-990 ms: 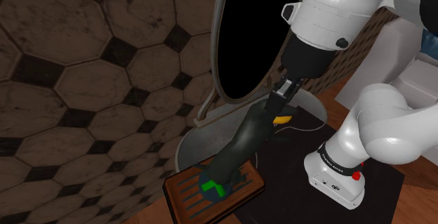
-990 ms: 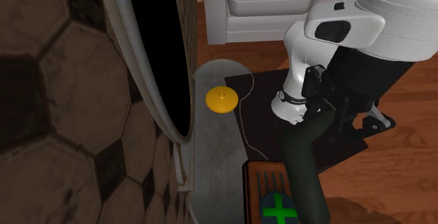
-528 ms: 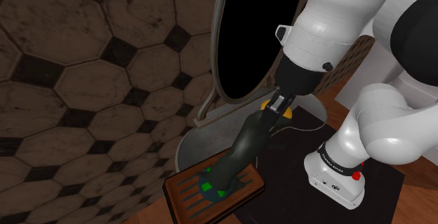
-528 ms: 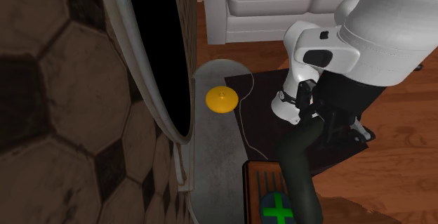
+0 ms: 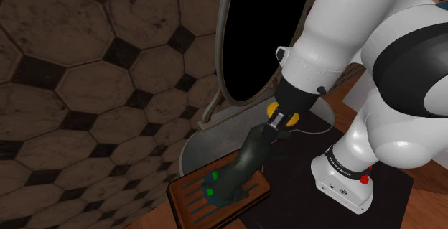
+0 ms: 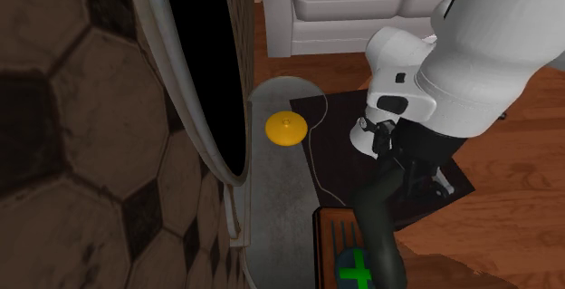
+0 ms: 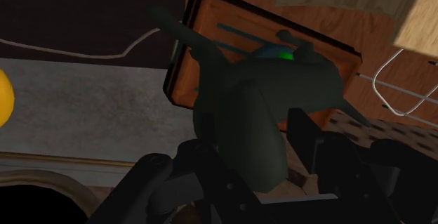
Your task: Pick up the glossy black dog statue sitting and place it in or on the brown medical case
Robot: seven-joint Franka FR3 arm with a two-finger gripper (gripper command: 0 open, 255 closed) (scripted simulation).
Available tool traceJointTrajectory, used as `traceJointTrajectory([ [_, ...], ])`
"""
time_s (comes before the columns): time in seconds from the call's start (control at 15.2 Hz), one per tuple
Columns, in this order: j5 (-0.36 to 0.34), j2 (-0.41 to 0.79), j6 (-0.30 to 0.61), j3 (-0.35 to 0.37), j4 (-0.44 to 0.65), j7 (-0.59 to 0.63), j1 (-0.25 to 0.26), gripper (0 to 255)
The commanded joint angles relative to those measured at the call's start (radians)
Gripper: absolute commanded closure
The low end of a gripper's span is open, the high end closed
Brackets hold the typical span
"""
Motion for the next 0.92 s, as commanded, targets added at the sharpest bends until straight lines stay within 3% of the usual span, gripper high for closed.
traceJointTrajectory([
  [0.0, 0.010, 0.006, 0.031, 0.010, -0.024, -0.004, 0.003, 255],
  [0.33, 0.036, 0.021, 0.101, 0.035, -0.080, -0.012, 0.012, 255],
  [0.86, 0.036, 0.021, 0.101, 0.034, -0.080, -0.012, 0.013, 255],
])
